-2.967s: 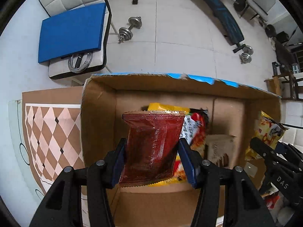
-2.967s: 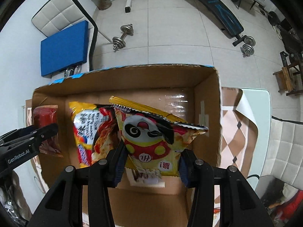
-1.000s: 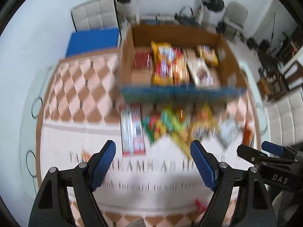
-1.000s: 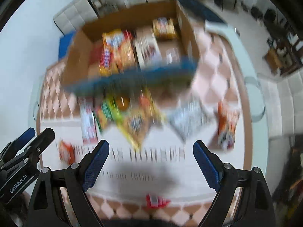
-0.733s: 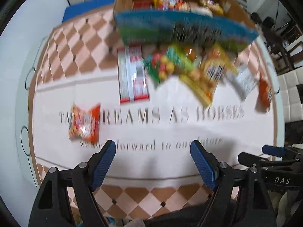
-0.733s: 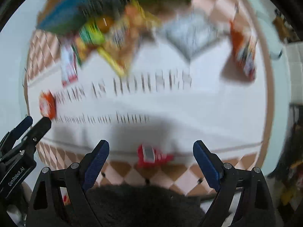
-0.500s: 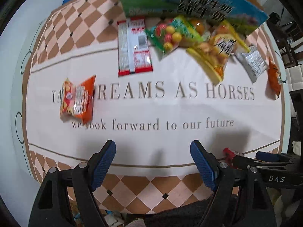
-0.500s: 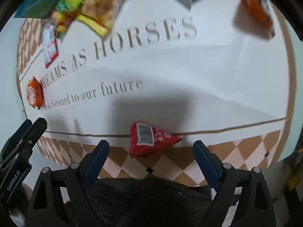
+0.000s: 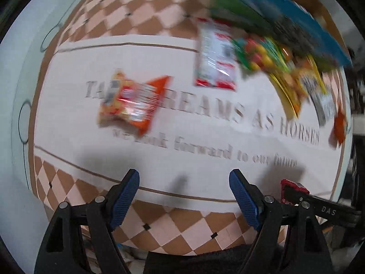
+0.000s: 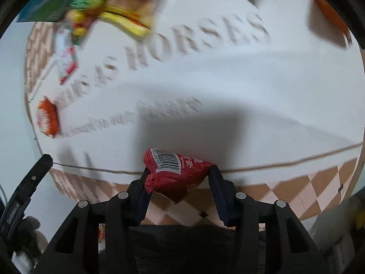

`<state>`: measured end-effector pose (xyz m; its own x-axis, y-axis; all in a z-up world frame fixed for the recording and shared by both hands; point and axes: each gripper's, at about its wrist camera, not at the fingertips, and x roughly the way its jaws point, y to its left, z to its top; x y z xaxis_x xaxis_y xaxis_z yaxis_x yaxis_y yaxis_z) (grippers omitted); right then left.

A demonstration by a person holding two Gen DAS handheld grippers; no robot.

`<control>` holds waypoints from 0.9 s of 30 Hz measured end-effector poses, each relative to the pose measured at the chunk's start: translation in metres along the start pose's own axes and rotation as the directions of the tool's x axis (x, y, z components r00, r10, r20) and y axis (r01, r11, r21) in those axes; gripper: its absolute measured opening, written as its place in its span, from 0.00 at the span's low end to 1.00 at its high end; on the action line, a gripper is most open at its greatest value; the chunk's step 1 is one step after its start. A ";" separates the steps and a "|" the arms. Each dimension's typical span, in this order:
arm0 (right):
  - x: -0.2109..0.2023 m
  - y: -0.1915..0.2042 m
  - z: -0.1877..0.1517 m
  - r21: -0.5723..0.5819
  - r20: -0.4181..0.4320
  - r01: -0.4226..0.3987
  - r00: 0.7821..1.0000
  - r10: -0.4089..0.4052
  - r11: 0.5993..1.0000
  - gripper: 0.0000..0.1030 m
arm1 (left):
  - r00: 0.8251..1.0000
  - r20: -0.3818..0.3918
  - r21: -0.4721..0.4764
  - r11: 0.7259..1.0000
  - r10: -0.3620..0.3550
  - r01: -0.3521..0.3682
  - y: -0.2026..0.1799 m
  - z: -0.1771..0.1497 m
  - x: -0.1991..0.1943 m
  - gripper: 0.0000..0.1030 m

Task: Organize snacks
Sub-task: 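Grasp the red-and-white panda bag with the left tool while the right tool grasps the small red packet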

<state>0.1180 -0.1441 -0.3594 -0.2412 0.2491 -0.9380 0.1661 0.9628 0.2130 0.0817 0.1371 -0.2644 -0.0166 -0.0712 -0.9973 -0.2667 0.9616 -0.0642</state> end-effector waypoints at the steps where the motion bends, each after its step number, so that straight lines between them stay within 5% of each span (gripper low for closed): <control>1: -0.003 0.011 0.004 -0.013 0.010 -0.011 1.000 0.011 1.000 0.49 | 1.000 -0.017 -0.058 0.998 -0.025 0.023 0.016 0.005 0.000 0.78; 4: -0.010 0.037 0.018 -0.048 0.035 -0.026 0.999 0.028 0.999 0.49 | 0.992 -0.060 -0.255 0.963 -0.112 0.093 0.064 0.021 0.005 0.78; 9: -0.021 0.078 0.051 -0.104 0.080 0.000 0.997 0.008 0.995 0.49 | 0.964 -0.089 -0.531 0.831 -0.250 0.166 0.118 0.054 0.031 0.78; 12: -0.021 0.095 0.066 -0.122 0.086 0.022 0.996 -0.011 0.992 0.49 | 0.944 -0.103 -0.616 0.765 -0.315 0.188 0.130 0.069 0.050 0.78; 17: -0.024 0.104 0.081 -0.138 0.095 0.044 0.995 -0.031 0.989 0.49 | 0.928 -0.144 -0.667 0.727 -0.344 0.165 0.131 0.087 0.076 0.78; 20: -0.023 0.104 0.082 -0.141 0.093 0.047 0.995 -0.034 0.989 0.49 | 0.938 -0.164 -0.643 0.755 -0.304 0.133 0.124 0.091 0.085 0.60; 24: -0.016 0.109 0.083 -0.154 0.090 0.064 0.995 -0.051 0.986 0.49 | 0.964 -0.180 -0.487 0.869 -0.193 0.083 0.100 0.099 0.082 0.52; 27: -0.013 0.107 0.081 -0.170 0.084 0.086 0.994 -0.073 0.982 0.49 | 0.983 -0.171 -0.262 0.965 -0.061 0.014 0.060 0.102 0.076 0.52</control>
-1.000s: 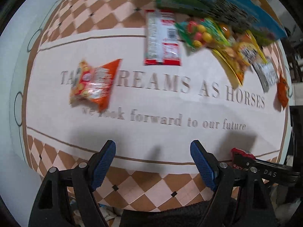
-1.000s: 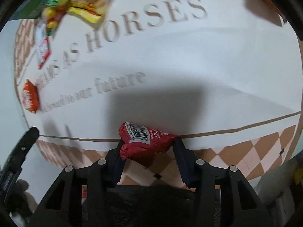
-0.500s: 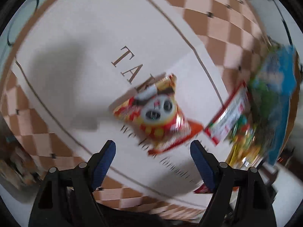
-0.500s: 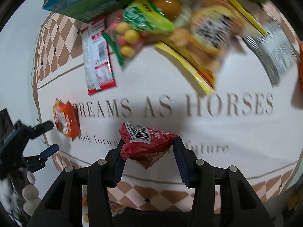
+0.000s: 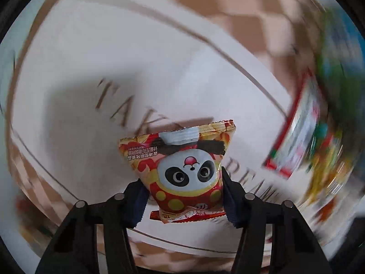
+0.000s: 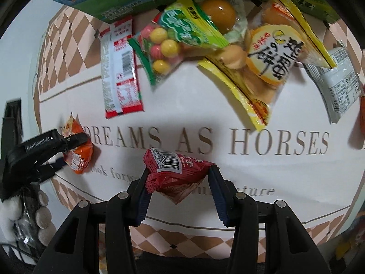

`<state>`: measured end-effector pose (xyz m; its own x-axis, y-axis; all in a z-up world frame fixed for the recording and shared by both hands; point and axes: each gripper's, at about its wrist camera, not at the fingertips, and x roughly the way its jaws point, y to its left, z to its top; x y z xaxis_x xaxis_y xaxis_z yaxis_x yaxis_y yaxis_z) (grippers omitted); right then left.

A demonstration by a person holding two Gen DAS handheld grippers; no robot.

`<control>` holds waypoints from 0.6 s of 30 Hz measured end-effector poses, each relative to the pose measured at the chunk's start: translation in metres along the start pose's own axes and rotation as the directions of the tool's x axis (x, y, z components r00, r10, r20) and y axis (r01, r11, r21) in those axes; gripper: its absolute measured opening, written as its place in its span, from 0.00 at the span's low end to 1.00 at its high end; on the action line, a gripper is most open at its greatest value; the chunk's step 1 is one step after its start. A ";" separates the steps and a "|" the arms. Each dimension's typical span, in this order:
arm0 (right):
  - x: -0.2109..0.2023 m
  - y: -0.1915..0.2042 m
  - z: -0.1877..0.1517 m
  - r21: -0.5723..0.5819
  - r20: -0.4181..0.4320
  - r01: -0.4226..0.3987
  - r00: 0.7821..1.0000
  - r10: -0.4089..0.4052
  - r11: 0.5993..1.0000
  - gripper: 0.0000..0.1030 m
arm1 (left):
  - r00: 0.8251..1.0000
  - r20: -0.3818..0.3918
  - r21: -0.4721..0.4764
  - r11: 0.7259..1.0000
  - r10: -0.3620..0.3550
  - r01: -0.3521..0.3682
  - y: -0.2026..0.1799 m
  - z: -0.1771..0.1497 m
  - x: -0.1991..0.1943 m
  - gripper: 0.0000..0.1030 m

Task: Organize snacks
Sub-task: 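Grasp the red-and-white panda bag with the left tool while the right tool grasps the small red packet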

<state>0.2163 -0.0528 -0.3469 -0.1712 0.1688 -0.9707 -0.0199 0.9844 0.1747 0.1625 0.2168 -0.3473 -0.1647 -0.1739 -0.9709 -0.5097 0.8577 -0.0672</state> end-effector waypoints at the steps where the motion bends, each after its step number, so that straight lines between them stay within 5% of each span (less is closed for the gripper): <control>1: 0.000 -0.003 -0.001 -0.010 -0.006 0.015 1.000 -0.015 1.000 0.49 | 0.999 0.025 0.074 0.996 0.040 -0.041 -0.013 -0.006 -0.001 0.52; 5: 0.004 -0.014 -0.004 -0.033 -0.022 0.066 0.998 -0.066 0.997 0.49 | 0.986 0.085 0.237 0.958 0.144 -0.160 -0.048 -0.019 0.004 0.52; 8: 0.012 -0.019 -0.002 -0.029 -0.044 0.082 0.996 -0.083 0.996 0.49 | 0.974 0.130 0.271 0.938 0.184 -0.214 -0.062 -0.023 0.003 0.52; 18: 0.022 -0.013 -0.001 -0.044 -0.050 0.127 0.990 -0.129 0.991 0.51 | 0.972 0.162 0.255 0.944 0.172 -0.209 -0.070 -0.034 -0.006 0.42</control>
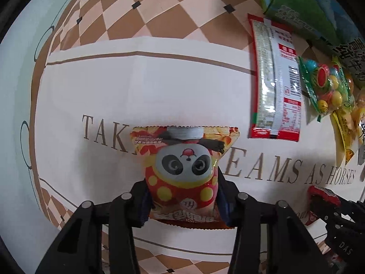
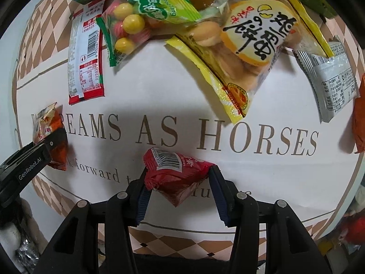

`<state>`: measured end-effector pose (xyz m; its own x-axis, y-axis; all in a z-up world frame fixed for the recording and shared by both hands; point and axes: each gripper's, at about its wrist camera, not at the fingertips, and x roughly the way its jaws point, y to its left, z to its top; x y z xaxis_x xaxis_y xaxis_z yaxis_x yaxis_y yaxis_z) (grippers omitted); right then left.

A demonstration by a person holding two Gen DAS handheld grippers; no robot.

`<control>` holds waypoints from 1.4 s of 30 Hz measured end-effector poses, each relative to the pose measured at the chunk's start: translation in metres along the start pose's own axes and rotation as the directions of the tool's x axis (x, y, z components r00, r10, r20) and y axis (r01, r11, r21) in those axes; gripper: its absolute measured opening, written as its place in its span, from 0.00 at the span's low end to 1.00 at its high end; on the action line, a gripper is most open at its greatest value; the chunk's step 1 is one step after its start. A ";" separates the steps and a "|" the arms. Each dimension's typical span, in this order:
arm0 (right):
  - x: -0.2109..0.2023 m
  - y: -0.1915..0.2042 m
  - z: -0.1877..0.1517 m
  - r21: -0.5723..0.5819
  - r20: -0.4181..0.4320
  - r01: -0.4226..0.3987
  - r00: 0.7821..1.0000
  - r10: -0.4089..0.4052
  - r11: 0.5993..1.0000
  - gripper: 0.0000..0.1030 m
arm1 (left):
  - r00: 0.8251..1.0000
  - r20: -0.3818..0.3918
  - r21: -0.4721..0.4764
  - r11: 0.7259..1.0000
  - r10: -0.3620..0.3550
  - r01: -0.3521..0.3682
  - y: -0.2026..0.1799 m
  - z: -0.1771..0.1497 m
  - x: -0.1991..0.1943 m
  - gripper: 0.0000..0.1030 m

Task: Organize snacks
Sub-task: 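Carry both packets into the box and open both tools to release them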

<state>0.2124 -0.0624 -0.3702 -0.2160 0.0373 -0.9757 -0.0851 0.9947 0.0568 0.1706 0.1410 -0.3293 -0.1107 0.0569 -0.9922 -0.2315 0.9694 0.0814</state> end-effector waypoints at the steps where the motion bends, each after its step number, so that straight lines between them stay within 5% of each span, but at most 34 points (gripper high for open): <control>1: 0.002 0.004 0.000 -0.005 0.003 0.003 1.000 -0.003 1.000 0.50 | 1.000 0.002 0.004 1.000 -0.004 0.004 -0.010 -0.003 -0.004 0.42; 6: -0.010 0.006 -0.009 -0.004 0.033 -0.038 0.999 0.038 0.999 0.48 | 0.997 0.031 0.033 0.997 -0.066 0.065 -0.035 -0.016 -0.031 0.41; 12: -0.081 -0.010 -0.014 -0.001 0.139 -0.159 0.978 0.157 0.987 0.48 | 0.971 0.144 0.107 0.978 -0.192 0.177 -0.075 -0.014 -0.126 0.41; 17: -0.178 -0.044 0.011 -0.001 0.297 -0.200 0.935 0.191 0.980 0.48 | 0.930 0.235 0.175 0.954 -0.282 0.245 -0.088 0.032 -0.216 0.41; 20: -0.220 -0.061 0.041 0.019 0.362 -0.182 0.918 0.163 0.983 0.48 | 0.922 0.260 0.208 0.950 -0.285 0.235 -0.092 0.076 -0.243 0.42; 27: -0.254 -0.112 0.130 0.101 0.401 -0.109 0.914 0.060 0.989 0.48 | 0.945 0.240 0.205 0.963 -0.222 0.174 -0.110 0.163 -0.229 0.42; 38: -0.210 -0.141 0.223 0.189 0.323 -0.076 0.946 0.012 0.979 0.49 | 0.991 0.074 0.148 0.984 -0.115 0.103 -0.117 0.237 -0.143 0.42; 41: -0.199 -0.144 0.237 0.214 0.299 -0.063 0.954 -0.004 0.975 0.67 | 0.994 0.046 0.108 0.990 -0.097 0.092 -0.114 0.246 -0.128 0.43; 42: -0.198 -0.144 0.239 0.220 0.294 -0.043 0.956 -0.024 0.974 0.86 | 0.993 0.039 0.103 0.989 -0.108 0.104 -0.114 0.248 -0.125 0.48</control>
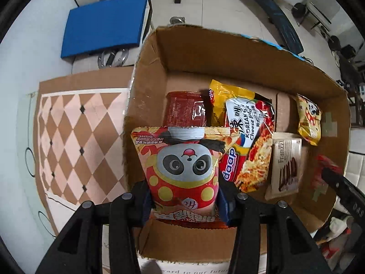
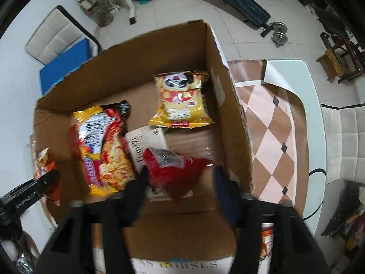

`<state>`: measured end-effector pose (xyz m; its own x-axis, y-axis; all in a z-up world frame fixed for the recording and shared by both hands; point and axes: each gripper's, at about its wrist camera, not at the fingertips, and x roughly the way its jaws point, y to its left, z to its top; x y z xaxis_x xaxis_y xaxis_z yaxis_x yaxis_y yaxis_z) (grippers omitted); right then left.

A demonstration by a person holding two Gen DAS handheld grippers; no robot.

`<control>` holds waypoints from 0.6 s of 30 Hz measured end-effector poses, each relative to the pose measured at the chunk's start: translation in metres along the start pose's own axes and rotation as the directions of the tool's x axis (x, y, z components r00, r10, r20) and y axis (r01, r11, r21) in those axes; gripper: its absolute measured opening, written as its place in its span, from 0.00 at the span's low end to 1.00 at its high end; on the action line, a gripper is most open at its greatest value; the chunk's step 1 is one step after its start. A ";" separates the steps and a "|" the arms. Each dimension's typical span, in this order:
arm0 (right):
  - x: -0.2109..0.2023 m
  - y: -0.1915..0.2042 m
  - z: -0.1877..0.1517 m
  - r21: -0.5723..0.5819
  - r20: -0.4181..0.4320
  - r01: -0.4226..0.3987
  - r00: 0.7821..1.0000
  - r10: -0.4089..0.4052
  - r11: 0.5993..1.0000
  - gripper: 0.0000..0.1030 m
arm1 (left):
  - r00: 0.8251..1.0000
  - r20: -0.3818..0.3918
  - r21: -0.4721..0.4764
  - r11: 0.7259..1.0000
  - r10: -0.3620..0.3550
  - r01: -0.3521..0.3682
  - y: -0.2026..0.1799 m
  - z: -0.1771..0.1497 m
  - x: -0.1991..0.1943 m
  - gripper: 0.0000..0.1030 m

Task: Organize snacks
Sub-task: 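Carry both packets into the box and open both tools to release them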

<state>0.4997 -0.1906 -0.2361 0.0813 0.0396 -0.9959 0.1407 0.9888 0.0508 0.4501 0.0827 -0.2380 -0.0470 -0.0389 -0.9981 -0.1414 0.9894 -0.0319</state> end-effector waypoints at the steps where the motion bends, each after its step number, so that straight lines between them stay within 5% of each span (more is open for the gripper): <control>1: 0.002 0.001 0.001 -0.005 0.001 0.009 1.000 -0.009 1.000 0.88 | 1.000 -0.003 -0.002 1.000 -0.001 0.001 0.000 0.002 0.002 0.52; 3: 0.006 0.004 0.000 -0.023 -0.016 0.010 1.000 -0.010 1.000 0.88 | 1.000 -0.005 0.000 1.000 0.001 -0.001 -0.001 0.004 0.004 0.75; 4: 0.009 0.005 0.000 -0.030 -0.025 0.018 1.000 -0.019 0.999 0.88 | 1.000 -0.002 0.004 1.000 -0.003 0.003 -0.002 0.005 0.004 0.79; 18: 0.007 0.020 -0.015 -0.105 -0.044 0.028 0.998 -0.033 0.994 0.90 | 0.997 0.072 0.073 0.997 -0.036 0.031 -0.024 -0.015 -0.018 0.80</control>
<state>0.4885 -0.1683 -0.2434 0.0327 0.0135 -0.9994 0.0387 0.9991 0.0147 0.4396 0.0571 -0.2180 0.0291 -0.0647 -0.9975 -0.0707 0.9953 -0.0666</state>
